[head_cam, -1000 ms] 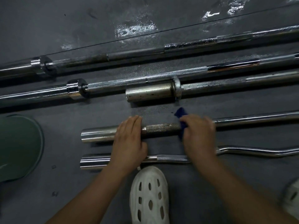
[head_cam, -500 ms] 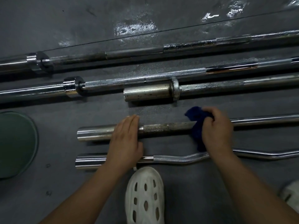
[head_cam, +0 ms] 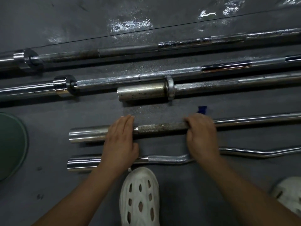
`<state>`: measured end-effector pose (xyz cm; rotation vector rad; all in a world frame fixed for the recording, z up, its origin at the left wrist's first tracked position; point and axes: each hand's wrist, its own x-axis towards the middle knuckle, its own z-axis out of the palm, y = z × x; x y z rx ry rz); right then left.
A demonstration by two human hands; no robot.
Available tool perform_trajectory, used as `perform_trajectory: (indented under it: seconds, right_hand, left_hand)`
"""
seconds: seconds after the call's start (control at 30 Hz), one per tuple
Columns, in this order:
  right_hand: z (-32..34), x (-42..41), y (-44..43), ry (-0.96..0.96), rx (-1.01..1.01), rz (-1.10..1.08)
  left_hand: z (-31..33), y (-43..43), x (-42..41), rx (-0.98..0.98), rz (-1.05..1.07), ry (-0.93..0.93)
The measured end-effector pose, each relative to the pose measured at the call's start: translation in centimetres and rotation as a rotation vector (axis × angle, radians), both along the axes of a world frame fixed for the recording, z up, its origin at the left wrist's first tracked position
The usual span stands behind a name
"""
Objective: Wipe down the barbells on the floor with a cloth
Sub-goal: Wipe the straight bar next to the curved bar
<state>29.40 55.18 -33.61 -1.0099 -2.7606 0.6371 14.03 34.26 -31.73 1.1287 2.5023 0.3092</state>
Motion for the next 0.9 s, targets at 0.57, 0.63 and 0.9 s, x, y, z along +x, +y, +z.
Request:
perform_trajectory:
  seconds: [0.57,0.63,0.9]
  right_hand:
    - [1.0,-5.2,-4.8,-0.042,-0.015,0.013]
    - [1.6,-7.8,-7.5,-0.038,-0.122,0.200]
    - [1.5,-7.0,-7.0,0.205,-0.431,-0.201]
  left_hand:
    - [0.1,0.2,-0.1,0.000,0.016,-0.024]
    - [0.1,0.2,-0.2,0.027,0.045,-0.039]
    - [0.6,-0.3,-0.6,0.036,0.032,-0.087]
